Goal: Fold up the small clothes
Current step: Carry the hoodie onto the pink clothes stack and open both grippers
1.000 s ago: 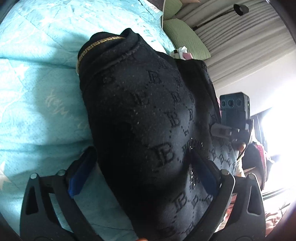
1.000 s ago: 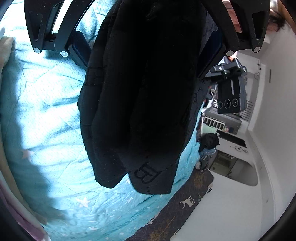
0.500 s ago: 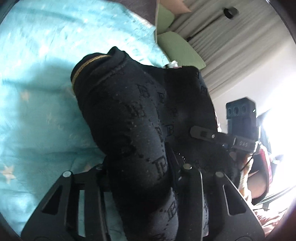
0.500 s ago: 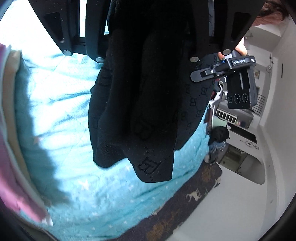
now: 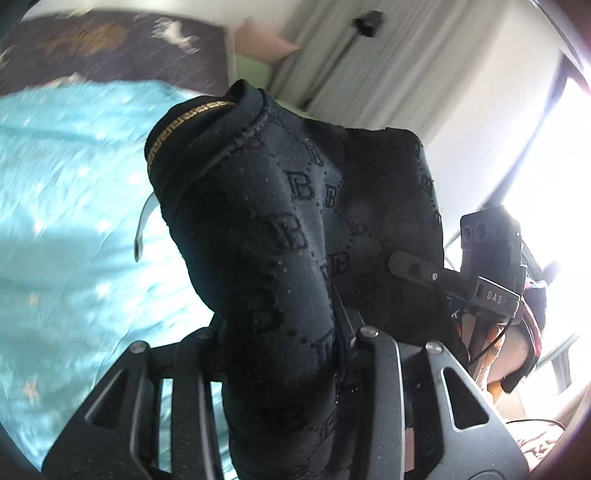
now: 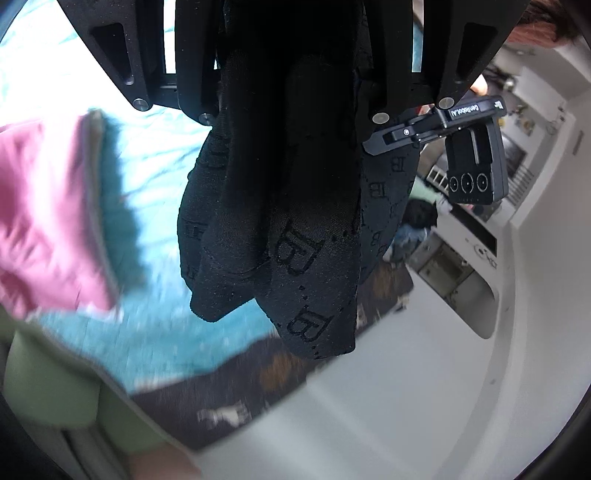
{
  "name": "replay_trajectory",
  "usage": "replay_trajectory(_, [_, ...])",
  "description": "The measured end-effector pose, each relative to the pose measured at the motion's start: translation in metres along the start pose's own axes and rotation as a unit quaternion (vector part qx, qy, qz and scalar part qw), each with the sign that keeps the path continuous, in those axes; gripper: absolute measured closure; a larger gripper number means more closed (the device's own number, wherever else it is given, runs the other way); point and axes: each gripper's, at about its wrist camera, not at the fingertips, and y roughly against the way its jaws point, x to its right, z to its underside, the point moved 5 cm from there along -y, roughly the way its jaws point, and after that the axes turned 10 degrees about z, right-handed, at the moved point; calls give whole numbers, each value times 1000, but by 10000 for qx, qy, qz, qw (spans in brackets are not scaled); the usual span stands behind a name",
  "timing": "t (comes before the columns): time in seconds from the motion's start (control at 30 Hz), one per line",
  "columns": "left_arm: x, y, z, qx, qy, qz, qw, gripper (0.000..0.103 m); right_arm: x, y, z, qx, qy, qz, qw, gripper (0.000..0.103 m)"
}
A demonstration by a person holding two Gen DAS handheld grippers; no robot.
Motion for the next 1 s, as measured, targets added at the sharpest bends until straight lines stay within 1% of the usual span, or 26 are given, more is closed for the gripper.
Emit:
replay_trajectory(0.07, [25,-11,-16,-19,-315,128,9994,64,1,32,-7,353,134,128,9992,61])
replay_trajectory(0.13, [43,-22,-28,-49,-582,213,9981,63,8,57,-14,568,186,243,9979,61])
replay_trajectory(0.23, [69,-52,-56,-45,-798,387,9960,63,28,92,-36,720,119,393,9966,61])
replay_trajectory(0.4, [84,-99,-97,-171,-742,603,9953,64,63,121,-79,774,19,789,9939,61])
replay_trajectory(0.47, [84,-120,-111,-232,-662,650,9954,64,81,127,-97,740,-62,906,9931,61])
replay_trajectory(0.57, [74,-154,-128,-331,-525,654,9959,64,108,130,-116,653,-130,1089,9918,61])
replay_trajectory(0.63, [66,-184,-138,-423,-404,638,9962,64,127,122,-131,563,-233,1227,9906,61])
replay_trajectory(0.73, [42,-229,-148,-628,-153,587,9962,63,147,101,-146,409,-407,1417,9882,61])
replay_trajectory(0.8, [14,-265,-143,-884,144,501,9947,60,174,84,-152,217,-485,1560,9863,59])
replay_trajectory(0.83, [-4,-286,-136,-1060,333,397,9930,58,188,70,-152,74,-539,1637,9850,58])
replay_trajectory(0.87, [-30,-314,-121,-1391,563,137,9886,56,203,57,-150,-82,-612,1718,9832,54])
replay_trajectory(0.9, [-45,-329,-109,-1578,695,-57,9850,54,227,39,-140,-339,-749,1888,9786,50])
replay_trajectory(0.93, [-62,-342,-95,-1653,811,-163,9828,51,254,17,-126,-680,-985,2137,9695,49])
replay_trajectory(0.97, [-66,-345,-91,-1584,798,-158,9840,51,270,0,-116,-942,-1166,2334,9608,48])
replay_trajectory(1.0, [-68,-345,-89,-1406,606,-178,9880,50,291,-20,-102,-1265,-1332,2633,9471,44])
